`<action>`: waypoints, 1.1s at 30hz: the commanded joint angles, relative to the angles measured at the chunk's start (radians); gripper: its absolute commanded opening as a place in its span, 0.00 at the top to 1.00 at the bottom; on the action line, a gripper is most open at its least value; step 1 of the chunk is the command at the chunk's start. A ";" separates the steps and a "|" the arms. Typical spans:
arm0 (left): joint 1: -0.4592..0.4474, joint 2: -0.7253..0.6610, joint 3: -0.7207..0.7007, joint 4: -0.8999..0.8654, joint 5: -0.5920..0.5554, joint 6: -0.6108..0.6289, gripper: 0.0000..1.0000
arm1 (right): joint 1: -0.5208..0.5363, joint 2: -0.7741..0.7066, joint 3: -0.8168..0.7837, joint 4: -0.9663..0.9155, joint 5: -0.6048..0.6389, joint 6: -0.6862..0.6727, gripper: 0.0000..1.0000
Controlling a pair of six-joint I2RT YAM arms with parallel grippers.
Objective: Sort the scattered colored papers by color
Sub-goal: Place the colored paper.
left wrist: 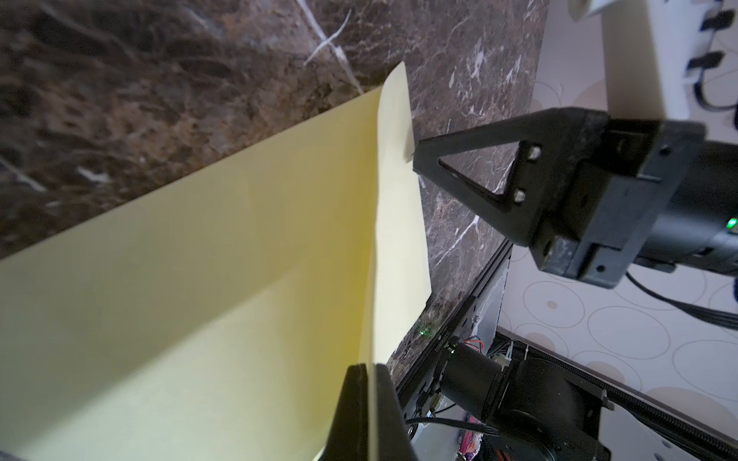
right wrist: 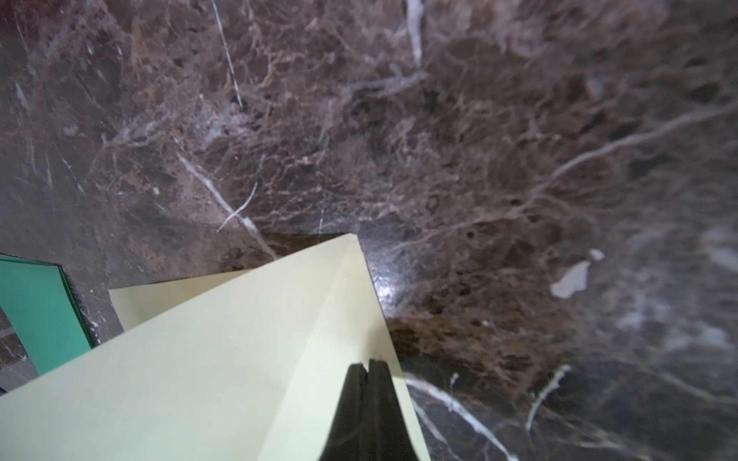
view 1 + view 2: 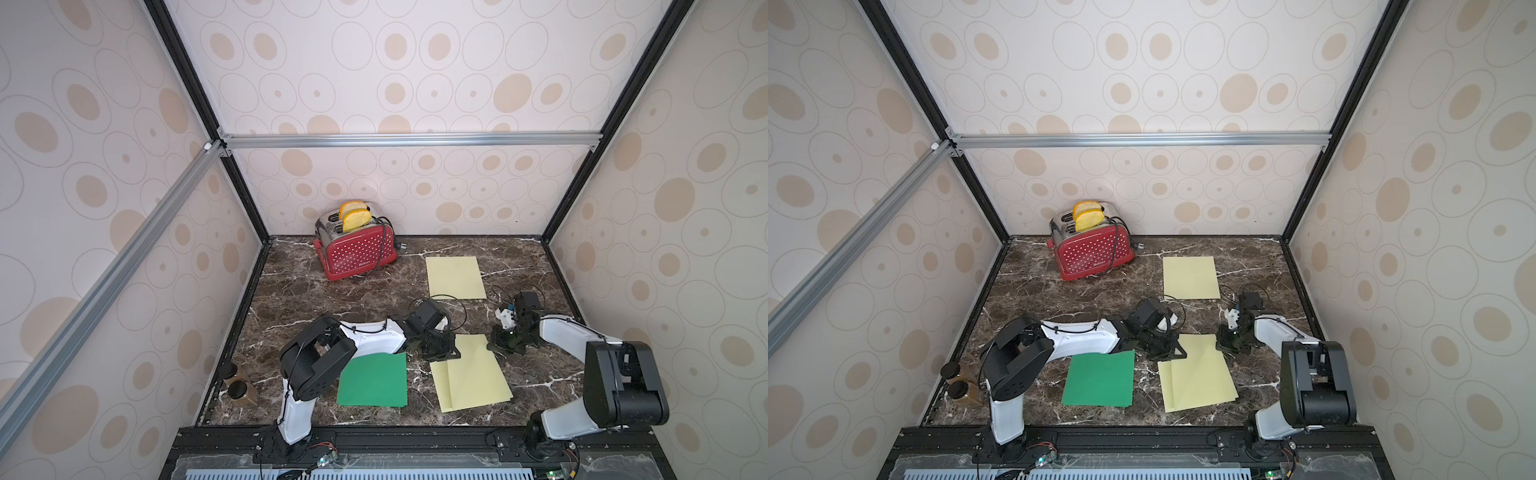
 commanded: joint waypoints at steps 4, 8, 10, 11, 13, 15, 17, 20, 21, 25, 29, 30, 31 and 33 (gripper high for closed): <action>0.009 0.001 0.039 -0.036 0.012 0.034 1.00 | 0.003 0.019 0.008 -0.015 0.013 -0.001 1.00; 0.011 0.000 0.039 -0.040 0.012 0.037 1.00 | 0.003 0.022 0.005 -0.011 0.017 -0.003 1.00; 0.011 0.002 0.040 -0.040 0.013 0.037 1.00 | 0.003 0.026 0.004 -0.011 0.016 -0.003 1.00; 0.012 0.001 0.040 -0.040 0.015 0.037 1.00 | 0.003 0.029 0.005 -0.011 0.015 -0.003 1.00; 0.013 0.002 0.040 -0.041 0.015 0.037 1.00 | 0.003 0.028 0.004 -0.009 0.015 -0.004 1.00; 0.013 0.004 0.042 -0.043 0.016 0.036 1.00 | 0.003 0.028 0.003 -0.008 0.019 -0.003 1.00; 0.015 0.007 0.042 -0.043 0.018 0.039 1.00 | 0.003 0.031 0.004 -0.009 0.017 -0.005 1.00; 0.018 0.011 0.044 -0.046 0.023 0.041 1.00 | 0.003 0.033 0.005 -0.010 0.019 -0.005 1.00; 0.019 0.013 0.047 -0.047 0.027 0.044 1.00 | 0.003 0.036 0.006 -0.011 0.018 -0.005 1.00; 0.023 0.018 0.059 -0.064 0.033 0.057 1.00 | 0.003 0.039 0.007 -0.011 0.020 -0.006 1.00; 0.025 0.023 0.067 -0.069 0.038 0.057 1.00 | 0.003 0.043 0.007 -0.011 0.020 -0.007 1.00; 0.025 0.025 0.068 -0.068 0.039 0.057 1.00 | 0.003 0.043 0.006 -0.011 0.020 -0.007 1.00; 0.026 0.026 0.068 -0.068 0.041 0.056 1.00 | 0.003 0.044 0.006 -0.010 0.021 -0.007 1.00; 0.026 0.027 0.067 -0.067 0.042 0.054 1.00 | 0.003 0.045 0.006 -0.008 0.021 -0.008 1.00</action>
